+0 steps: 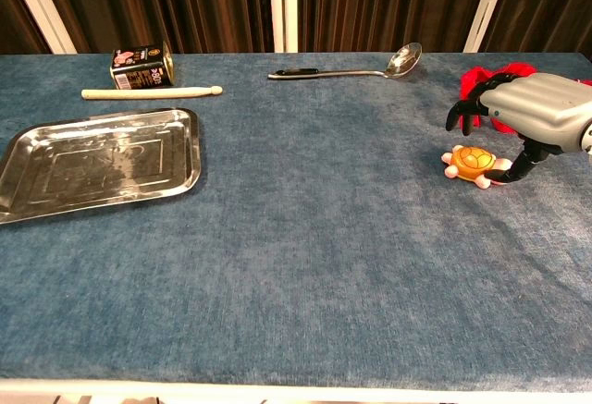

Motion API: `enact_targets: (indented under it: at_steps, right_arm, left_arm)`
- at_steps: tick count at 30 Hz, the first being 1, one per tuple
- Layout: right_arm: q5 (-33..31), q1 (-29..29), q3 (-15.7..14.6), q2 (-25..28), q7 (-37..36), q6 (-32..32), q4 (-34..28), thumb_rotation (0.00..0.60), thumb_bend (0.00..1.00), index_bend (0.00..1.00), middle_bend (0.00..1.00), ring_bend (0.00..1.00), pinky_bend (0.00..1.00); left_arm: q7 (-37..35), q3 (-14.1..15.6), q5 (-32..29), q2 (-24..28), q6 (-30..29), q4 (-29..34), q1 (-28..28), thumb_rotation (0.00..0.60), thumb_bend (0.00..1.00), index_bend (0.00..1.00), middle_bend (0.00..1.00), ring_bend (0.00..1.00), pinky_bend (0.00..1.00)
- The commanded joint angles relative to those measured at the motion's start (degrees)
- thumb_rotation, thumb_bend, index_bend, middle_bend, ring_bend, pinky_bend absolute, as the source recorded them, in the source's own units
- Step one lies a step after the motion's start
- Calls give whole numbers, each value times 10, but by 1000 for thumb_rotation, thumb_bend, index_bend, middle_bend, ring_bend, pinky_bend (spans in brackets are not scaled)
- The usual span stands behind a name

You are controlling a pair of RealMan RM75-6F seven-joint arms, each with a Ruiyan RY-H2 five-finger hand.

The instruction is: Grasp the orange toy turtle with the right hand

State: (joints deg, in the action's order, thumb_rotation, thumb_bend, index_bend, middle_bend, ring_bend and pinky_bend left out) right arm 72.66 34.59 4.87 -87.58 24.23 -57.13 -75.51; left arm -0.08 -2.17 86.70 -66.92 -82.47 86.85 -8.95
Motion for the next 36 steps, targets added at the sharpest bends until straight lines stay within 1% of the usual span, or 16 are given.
enact_targets:
  at_steps: [1,2,5,8,10,15,17,19,22,28,29,31,32,34,35,36]
  right_arm:
    - [1,0,0,0,-2,-1,0,600,170,251,298,81,0]
    - [2,0,0,0,-3,-2,0,600,188,262,319,81,0]
    - [5,0,0,-1,-3,-2,4,600,258,351,403,96,0]
    - [6,1,-1,-4,0,0,9,600,320,488,511,145,0]
    - [4,2,-2,-6,2,3,12,600,345,619,609,200,0]
    - [3,1,0,-17,5,0,22,600,416,874,792,330,0]
    - [6,0,0,-22,5,-5,26,600,460,957,853,377,0]
    - [9,-2,1,-25,2,-12,30,600,519,998,904,419,0]
    - [14,-3,1,-28,1,-17,35,600,547,1000,934,447,0]
    - [16,-5,-1,-28,2,-19,36,600,538,1000,943,447,0]
    - [20,-6,-1,-27,-6,-19,34,600,509,1000,943,444,0]
    - [24,-7,-3,-22,-14,-18,32,600,377,962,910,433,0]
    - [24,-7,-3,-19,-17,-17,30,600,287,886,863,416,0]
    - [24,-8,-1,-16,-20,-18,27,600,161,641,713,342,0]
    - [23,-9,-1,-13,-22,-18,24,600,132,559,653,308,0]
    - [23,-9,0,-10,-23,-18,22,600,105,440,548,243,0]
  left_arm:
    - [0,0,0,1,0,1,0,600,60,90,36,0,33]
    - [0,-1,1,1,-1,1,0,600,60,90,36,0,33]
    - [-2,-1,-1,0,-1,-1,0,600,59,89,36,0,33]
    - [-7,0,-3,0,1,-3,1,600,60,89,36,0,33]
    - [-8,0,-2,0,1,-3,1,600,60,89,36,0,33]
    - [-9,0,-2,0,0,-4,1,600,60,89,36,0,33]
    - [-9,0,-2,-1,1,-4,1,600,60,89,36,0,33]
    - [-10,0,-3,-1,1,-5,1,600,60,89,36,0,33]
    - [-11,0,-2,-1,0,-6,1,600,59,89,36,0,33]
    - [-12,0,-2,-2,-1,-7,2,600,60,89,36,0,33]
    - [-12,0,-2,-2,-1,-7,2,600,60,89,36,0,33]
    - [-12,0,-2,-2,-1,-6,2,600,60,89,36,0,33]
    - [-11,0,-2,-1,-1,-6,2,600,60,89,36,0,33]
    - [-11,0,-1,-1,-1,-5,2,600,60,89,36,0,33]
    - [-10,0,-1,-1,-1,-5,1,600,60,89,36,0,33]
    - [-10,0,-1,-1,-1,-5,1,600,60,89,36,0,33]
